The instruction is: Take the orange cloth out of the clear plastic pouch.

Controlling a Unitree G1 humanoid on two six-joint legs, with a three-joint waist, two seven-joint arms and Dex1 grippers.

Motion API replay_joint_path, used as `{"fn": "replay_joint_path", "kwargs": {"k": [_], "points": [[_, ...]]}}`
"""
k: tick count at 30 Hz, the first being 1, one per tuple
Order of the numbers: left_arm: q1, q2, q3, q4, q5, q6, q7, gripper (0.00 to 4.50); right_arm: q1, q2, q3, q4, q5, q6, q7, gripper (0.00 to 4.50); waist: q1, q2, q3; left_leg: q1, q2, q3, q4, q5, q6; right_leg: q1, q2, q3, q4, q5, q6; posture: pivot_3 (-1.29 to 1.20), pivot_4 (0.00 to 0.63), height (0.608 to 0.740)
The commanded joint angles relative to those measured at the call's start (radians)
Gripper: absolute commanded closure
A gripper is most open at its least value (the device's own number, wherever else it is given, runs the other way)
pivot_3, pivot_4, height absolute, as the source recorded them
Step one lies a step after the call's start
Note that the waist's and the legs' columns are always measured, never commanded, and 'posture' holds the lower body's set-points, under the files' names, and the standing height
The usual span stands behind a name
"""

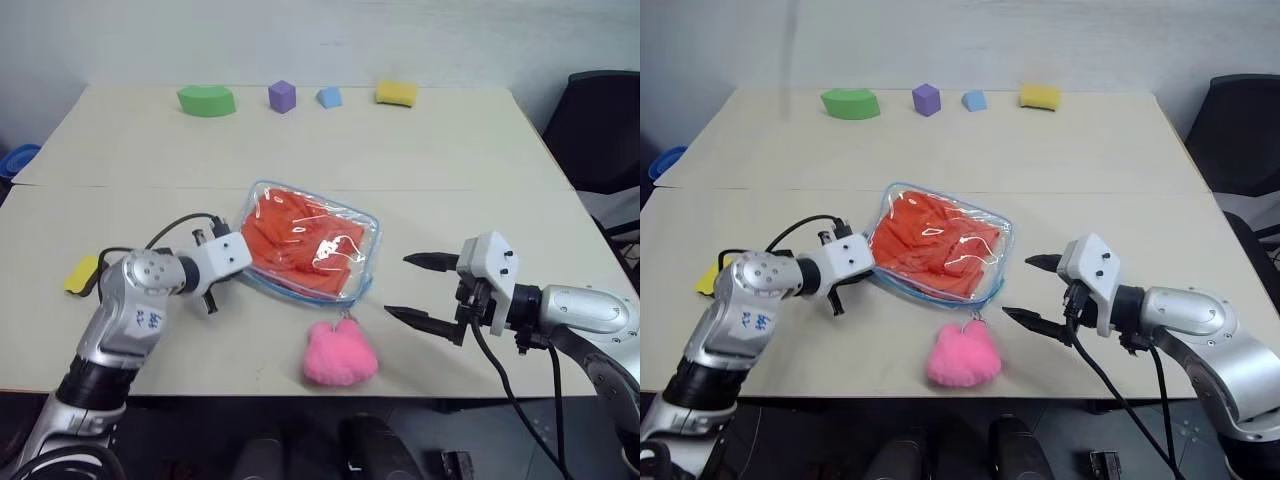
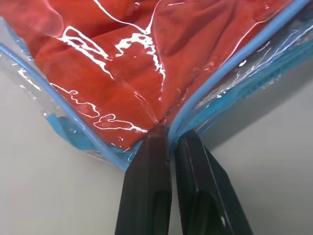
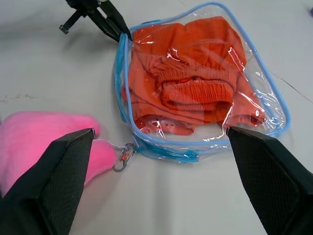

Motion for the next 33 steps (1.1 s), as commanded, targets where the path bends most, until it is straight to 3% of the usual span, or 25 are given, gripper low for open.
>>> {"fn": "replay_joint_path", "kwargs": {"k": [1,8,11,17,24,29,33], "points": [[0.026,0.001,-0.006,-0.088,0.04,0.154,0.046,4.25,-0.028,-0.013,0.001,0.009,-0.005,-0.031,0.023,0.0,0.0,0.0,0.0,0.0,0.0,0.0,0.0,0.0,0.0,0.0,0.0,0.0,0.0,0.0,0.0,0.0,0.15,0.74],[0.09,0.0,-0.014,-0.175,0.016,0.286,0.104,4.25,-0.049,-0.008,0.015,0.04,-0.022,-0.047,0.04,0.0,-0.003,0.0,0.0,0.0,0.0,0.0,-0.001,0.0,0.0,0.0,0.0,0.0,0.0,0.0,0.0,0.0,0.15,0.74],[0.099,0.02,0.01,-0.172,-0.01,0.266,0.115,3.67,-0.052,-0.003,0.022,0.042,-0.027,-0.052,0.042,0.0,-0.002,0.0,0.0,0.0,0.0,0.0,-0.001,0.0,0.0,0.0,0.0,0.0,0.0,0.0,0.0,0.0,0.15,0.74],[0.072,0.063,0.099,-0.114,-0.108,0.142,0.111,1.88,-0.05,0.001,0.026,0.049,-0.031,-0.058,0.041,0.0,0.0,0.0,0.0,0.0,0.0,0.0,-0.001,0.0,0.0,0.0,0.0,0.0,-0.001,0.0,0.0,0.0,0.15,0.74],[0.131,0.163,0.2,-0.042,-0.295,-0.18,-0.034,1.88,-0.035,0.002,0.021,0.042,-0.027,-0.057,0.038,0.0,-0.001,0.0,0.0,0.0,0.0,0.0,-0.002,0.0,0.0,0.0,0.0,-0.001,-0.002,0.0,0.0,0.0,0.15,0.74],[0.11,0.242,0.156,0.116,-0.343,-0.462,-0.148,1.88,-0.045,0.006,0.024,0.048,-0.027,-0.055,0.035,0.0,-0.001,0.0,0.0,0.0,0.0,-0.001,-0.002,0.0,0.0,0.0,-0.001,-0.001,-0.003,0.0,0.0,0.0,0.15,0.74],[0.034,0.234,0.106,0.26,-0.334,-0.654,-0.171,1.88,-0.051,0.011,0.023,0.044,-0.018,-0.048,0.03,0.0,0.001,0.0,0.0,-0.001,0.0,-0.001,-0.002,0.0,0.0,0.0,-0.001,-0.001,-0.004,0.0,0.0,0.0,0.15,0.74]]}}
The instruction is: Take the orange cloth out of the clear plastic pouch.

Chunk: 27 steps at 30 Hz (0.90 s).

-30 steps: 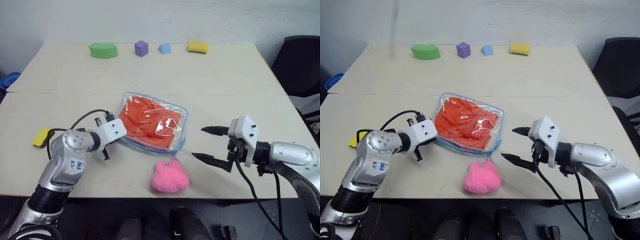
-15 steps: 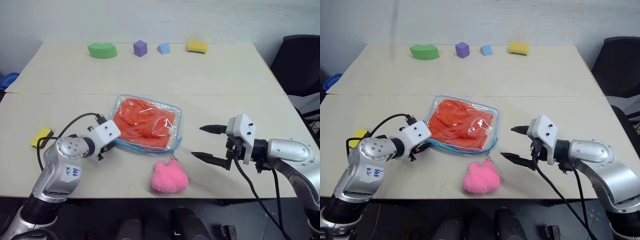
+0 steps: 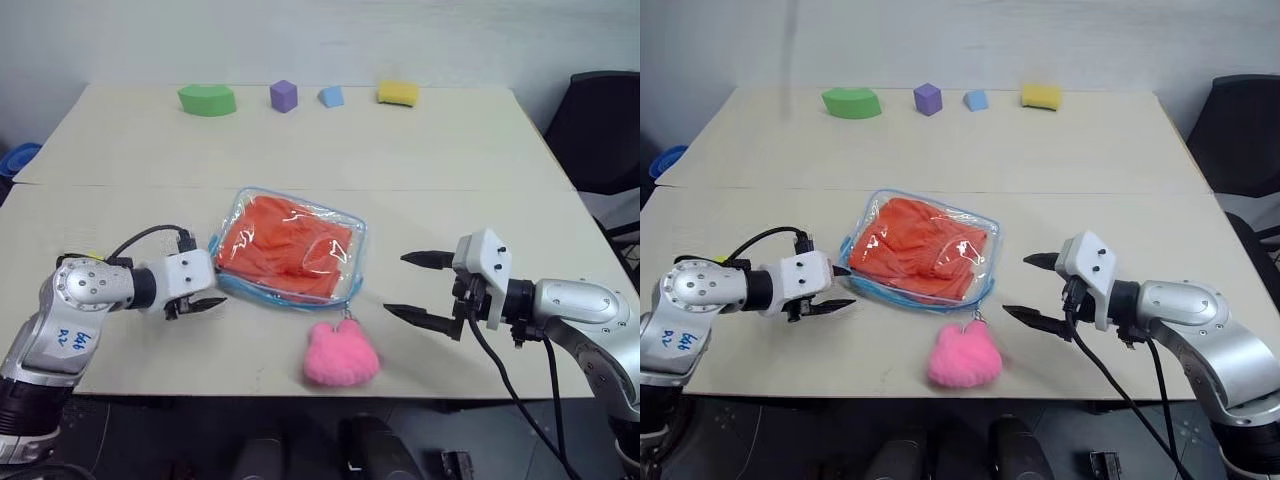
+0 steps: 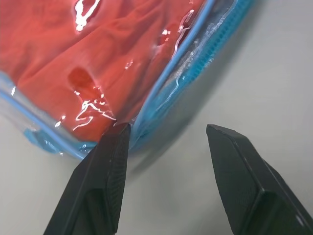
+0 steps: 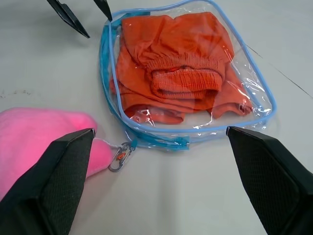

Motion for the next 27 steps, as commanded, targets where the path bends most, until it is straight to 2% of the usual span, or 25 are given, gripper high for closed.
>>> {"fn": "replay_joint_path", "kwargs": {"k": [1,8,12,17,20,21,23,27], "points": [[-0.078,-0.017,-0.034,0.111,-0.009,-0.184,-0.018,1.88,-0.013,0.004,-0.011,-0.023,0.014,-0.01,-0.004,0.0,0.002,0.0,0.0,0.0,0.0,0.0,0.0,0.0,0.0,0.0,0.0,0.0,0.0,0.0,0.0,0.0,0.15,0.74],[-0.239,-0.072,-0.124,0.379,0.006,-0.441,-0.094,1.88,0.003,-0.014,-0.037,-0.046,0.058,0.013,0.015,0.0,-0.001,0.0,0.0,-0.001,0.0,0.0,0.0,0.0,0.0,-0.001,0.0,0.0,0.0,0.0,0.0,0.0,0.15,0.74],[-0.295,-0.097,-0.154,0.486,0.004,-0.491,-0.117,1.88,0.005,-0.021,-0.04,-0.049,0.058,0.015,0.007,0.0,-0.003,0.0,0.0,-0.001,0.0,0.0,0.0,0.0,0.0,-0.001,0.001,0.0,0.001,0.0,0.0,0.0,0.15,0.74],[-0.298,-0.105,-0.164,0.52,0.013,-0.51,-0.107,3.38,0.011,-0.022,-0.047,-0.062,0.064,0.024,-0.004,0.0,-0.001,0.0,0.0,-0.001,0.0,0.0,0.001,0.0,0.0,-0.001,0.001,0.0,0.001,0.0,0.0,0.0,0.15,0.74],[-0.266,-0.111,-0.152,0.466,-0.001,-0.427,-0.086,4.34,0.017,-0.022,-0.05,-0.069,0.064,0.027,-0.007,0.0,-0.001,0.0,0.0,-0.001,0.0,0.0,0.001,0.0,0.0,-0.001,0.0,0.0,0.001,0.0,0.0,0.0,0.15,0.74],[-0.245,-0.113,-0.147,0.422,0.004,-0.346,-0.063,4.45,0.018,-0.022,-0.052,-0.069,0.064,0.027,-0.009,0.0,-0.001,0.0,0.0,-0.001,0.0,0.0,0.001,0.0,0.0,-0.001,0.0,0.0,0.001,0.0,0.0,0.0,0.15,0.74],[-0.208,-0.117,-0.135,0.345,0.003,-0.233,-0.03,4.45,0.022,-0.021,-0.056,-0.073,0.065,0.028,-0.012,0.0,-0.001,0.0,0.0,-0.001,0.0,0.0,0.001,0.0,0.0,-0.001,0.0,0.0,0.001,0.0,0.0,0.0,0.15,0.74],[-0.114,-0.155,-0.089,0.086,0.008,0.113,0.09,4.45,0.032,-0.021,-0.056,-0.075,0.059,0.022,-0.012,0.0,0.0,0.0,0.0,-0.001,0.0,0.0,0.001,0.0,0.0,0.0,0.0,0.0,0.001,0.0,0.0,0.0,0.15,0.74]]}}
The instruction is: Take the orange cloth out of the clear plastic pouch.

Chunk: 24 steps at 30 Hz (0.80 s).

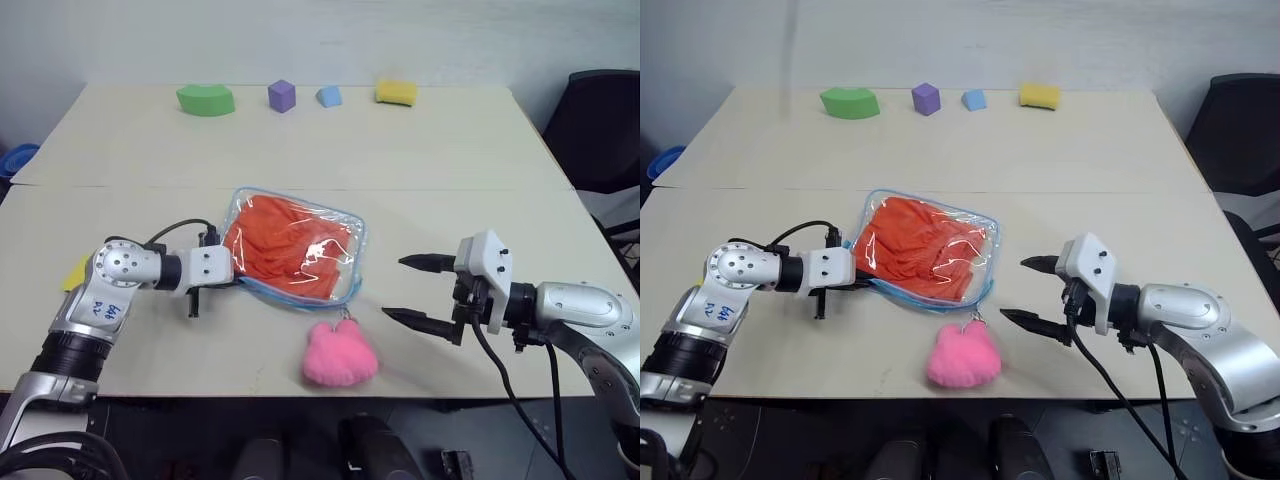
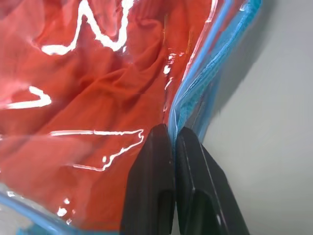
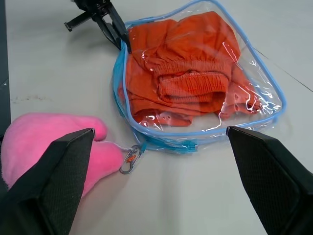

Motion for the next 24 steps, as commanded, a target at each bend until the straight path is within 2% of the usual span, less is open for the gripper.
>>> {"fn": "replay_joint_path", "kwargs": {"k": [1,4,6,9,13,16,21,24], "points": [[0.059,-0.031,0.026,-0.219,0.02,0.289,0.105,4.45,0.004,-0.015,-0.025,-0.035,0.01,-0.009,-0.001,0.0,0.0,0.0,0.0,0.0,0.0,0.0,0.0,0.0,0.0,0.0,0.0,0.0,0.0,0.0,0.0,0.0,0.15,0.74],[0.098,-0.074,0.007,-0.402,0.046,0.522,0.181,4.45,-0.003,-0.012,-0.017,-0.025,0.002,-0.016,-0.001,0.0,0.004,0.0,0.0,0.0,0.0,0.0,0.0,0.0,0.0,0.0,0.0,0.0,0.0,0.0,0.0,0.0,0.15,0.74],[0.124,-0.083,-0.017,-0.483,0.045,0.56,0.188,4.45,-0.01,-0.01,-0.01,-0.02,-0.002,-0.02,0.001,0.0,0.004,0.0,0.0,0.0,0.0,0.0,0.0,0.0,0.0,0.001,0.0,0.0,0.0,0.0,0.0,0.0,0.15,0.74],[0.159,-0.067,-0.045,-0.534,0.048,0.542,0.186,4.45,-0.019,-0.011,0.0,-0.012,-0.006,-0.027,0.014,0.0,0.004,0.0,0.0,0.0,0.0,0.0,0.0,0.0,0.0,0.0,0.0,0.0,0.0,0.0,0.0,0.0,0.15,0.74],[0.185,-0.024,-0.032,-0.483,0.051,0.434,0.185,4.45,-0.05,-0.016,0.018,0.024,-0.023,-0.041,0.044,0.0,0.0,0.0,0.0,0.001,0.0,0.0,0.0,0.0,0.0,0.0,0.0,0.0,0.0,0.0,0.0,0.0,0.15,0.74],[0.193,0.011,-0.001,-0.448,0.034,0.36,0.171,3.87,-0.07,-0.015,0.029,0.042,-0.028,-0.048,0.059,0.0,-0.001,0.0,0.0,0.001,0.0,0.0,0.0,0.0,0.0,0.0,0.0,0.0,0.0,0.0,0.0,0.0,0.15,0.74],[0.193,0.07,0.05,-0.401,-0.02,0.212,0.111,2.34,-0.067,-0.013,0.037,0.042,-0.037,-0.054,0.081,0.0,0.0,0.0,0.0,0.001,0.0,0.0,-0.001,0.0,0.0,0.0,0.0,0.0,-0.001,0.0,0.0,0.0,0.15,0.74],[0.2,0.105,0.113,-0.406,-0.157,0.159,-0.016,2.34,-0.06,-0.017,0.034,0.041,-0.04,-0.055,0.09,0.0,0.0,0.0,0.0,0.0,0.0,0.0,-0.001,0.0,0.0,0.0,0.0,0.0,-0.001,0.0,0.0,0.0,0.15,0.74]]}}
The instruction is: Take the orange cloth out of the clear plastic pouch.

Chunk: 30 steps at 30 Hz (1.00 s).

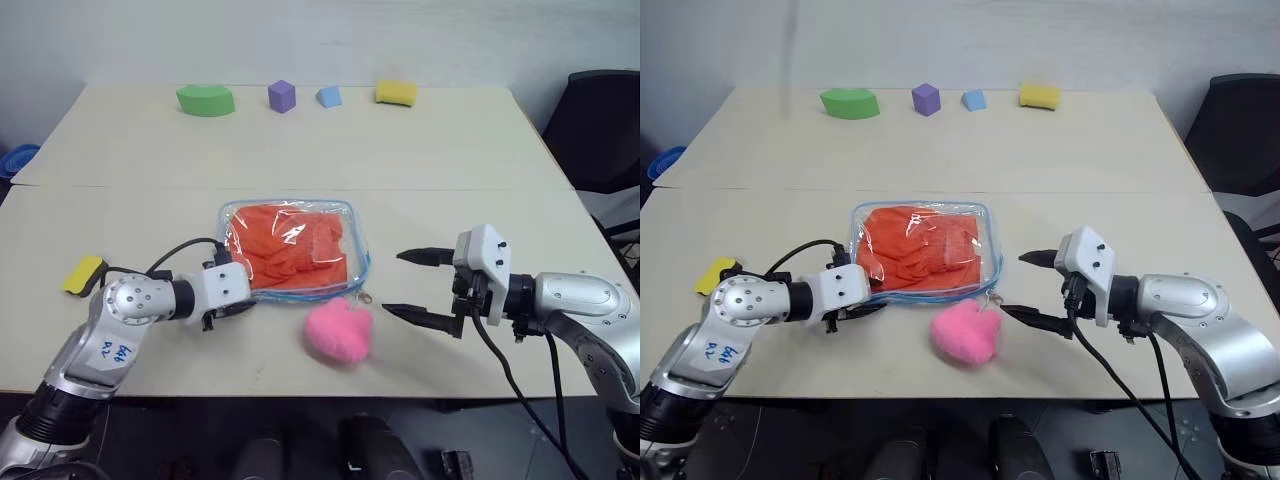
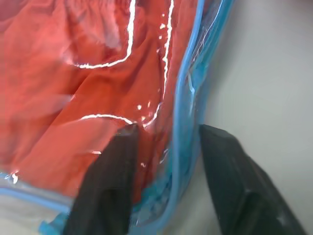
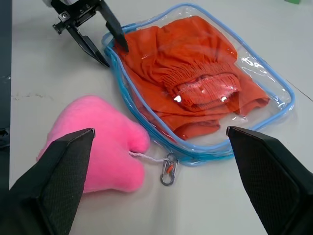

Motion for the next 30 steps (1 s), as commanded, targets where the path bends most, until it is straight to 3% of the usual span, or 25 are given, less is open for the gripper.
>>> {"fn": "replay_joint_path", "kwargs": {"k": [1,5,8,13,17,22,28,30], "points": [[0.012,0.04,0.101,-0.031,-0.175,-0.053,-0.146,2.34,0.006,-0.018,-0.008,-0.016,0.001,-0.021,0.016,0.0,0.0,0.0,0.0,0.0,0.0,0.0,0.0,0.0,0.0,0.0,0.0,0.0,0.0,0.0,0.0,0.0,0.15,0.74],[-0.031,0.103,0.166,-0.049,-0.371,0.047,-0.3,2.34,0.025,-0.045,-0.021,-0.028,0.008,-0.012,0.04,0.0,-0.001,0.001,0.0,0.0,0.0,0.0,0.0,0.0,0.0,0.0,0.0,0.0,-0.001,0.0,0.0,0.0,0.15,0.74],[-0.13,0.074,0.089,-0.063,-0.424,0.099,-0.336,2.34,0.033,-0.07,-0.034,-0.037,0.023,-0.002,0.052,0.0,0.005,0.0,0.0,0.0,0.0,-0.001,0.0,0.0,0.0,0.001,0.0,-0.001,-0.001,0.0,0.0,0.0,0.15,0.74],[-0.236,-0.042,-0.169,0.001,-0.245,-0.09,-0.384,2.34,0.023,-0.122,-0.04,-0.033,0.017,0.0,0.081,0.0,0.012,0.001,0.0,0.0,-0.001,0.0,0.001,0.0,0.001,0.002,0.0,0.0,-0.002,0.0,0.0,0.0,0.15,0.74],[-0.321,-0.15,-0.281,0.106,-0.173,-0.188,-0.404,2.34,-0.017,-0.143,-0.024,-0.002,0.004,-0.002,0.098,0.0,0.012,0.001,0.0,0.0,-0.001,0.0,0.001,0.0,0.001,0.001,0.001,0.0,-0.001,0.0,0.0,0.0,0.15,0.74],[-0.405,-0.26,-0.361,0.252,-0.071,-0.311,-0.376,2.34,-0.064,-0.132,0.011,0.031,-0.022,-0.007,0.1,0.0,0.015,0.001,0.0,0.0,-0.001,0.001,0.002,0.0,0.001,0.001,0.001,0.0,0.0,0.0,0.0,0.0,0.15,0.74],[-0.418,-0.293,-0.376,0.329,0.012,-0.439,-0.34,2.34,-0.113,-0.111,0.094,0.081,-0.105,-0.08,0.105,0.0,0.023,0.001,0.0,0.0,-0.001,0.001,0.002,0.001,-0.001,0.0,0.001,0.001,0.0,0.0,0.0,0.0,0.15,0.74],[-0.414,-0.297,-0.366,0.335,0.015,-0.446,-0.328,2.73,-0.138,-0.107,0.147,0.126,-0.179,-0.146,0.111,0.0,0.024,0.001,0.0,0.0,-0.001,0.001,0.003,0.001,-0.001,0.001,0.0,0.001,0.0,0.0,0.0,0.0,0.15,0.74]]}}
